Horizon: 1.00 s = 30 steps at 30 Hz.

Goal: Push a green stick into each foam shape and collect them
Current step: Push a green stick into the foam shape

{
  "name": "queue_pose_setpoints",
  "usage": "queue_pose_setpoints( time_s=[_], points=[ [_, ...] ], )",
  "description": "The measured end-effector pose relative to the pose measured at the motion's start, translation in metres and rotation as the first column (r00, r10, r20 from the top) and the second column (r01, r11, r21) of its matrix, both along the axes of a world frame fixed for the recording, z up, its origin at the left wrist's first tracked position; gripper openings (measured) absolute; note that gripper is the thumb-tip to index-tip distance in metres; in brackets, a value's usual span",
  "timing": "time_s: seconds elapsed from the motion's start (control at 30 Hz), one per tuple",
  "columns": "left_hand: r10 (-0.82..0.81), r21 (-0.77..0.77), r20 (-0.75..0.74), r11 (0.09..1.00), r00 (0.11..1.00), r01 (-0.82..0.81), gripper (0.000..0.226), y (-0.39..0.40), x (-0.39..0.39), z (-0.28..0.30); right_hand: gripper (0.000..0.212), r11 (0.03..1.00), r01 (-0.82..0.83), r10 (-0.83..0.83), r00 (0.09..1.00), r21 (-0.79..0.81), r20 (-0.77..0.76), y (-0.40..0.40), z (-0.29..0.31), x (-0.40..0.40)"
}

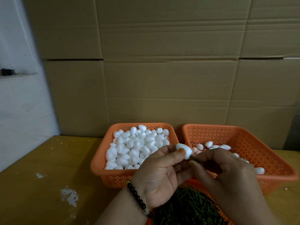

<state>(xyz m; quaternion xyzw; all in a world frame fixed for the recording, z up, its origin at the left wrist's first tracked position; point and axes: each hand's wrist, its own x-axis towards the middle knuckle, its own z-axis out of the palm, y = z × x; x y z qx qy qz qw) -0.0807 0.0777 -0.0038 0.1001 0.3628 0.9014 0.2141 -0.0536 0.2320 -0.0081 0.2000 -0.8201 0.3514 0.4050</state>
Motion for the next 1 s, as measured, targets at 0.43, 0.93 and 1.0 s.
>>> queue_pose_setpoints(
  time_s=[0.43, 0.93, 1.0],
  points=[
    [0.095, -0.231, -0.142, 0.965, 0.985, -0.127, 0.039, 0.01, 0.005, -0.004, 0.032, 0.998, -0.021, 0.018, 0.998, 0.052, 0.053, 0.0, -0.006, -0.002],
    [0.062, -0.261, -0.339, 0.952, 0.939, -0.157, 0.04, -0.001, 0.002, -0.003, 0.03, 0.975, -0.127, 0.166, 0.963, -0.183, 0.213, 0.001, -0.003, -0.001],
    [0.077, -0.28, -0.367, 0.941, 0.927, -0.189, 0.034, -0.001, 0.002, -0.003, 0.03, 0.959, -0.151, 0.207, 0.951, -0.239, 0.231, 0.0, -0.003, 0.0]
  ],
)
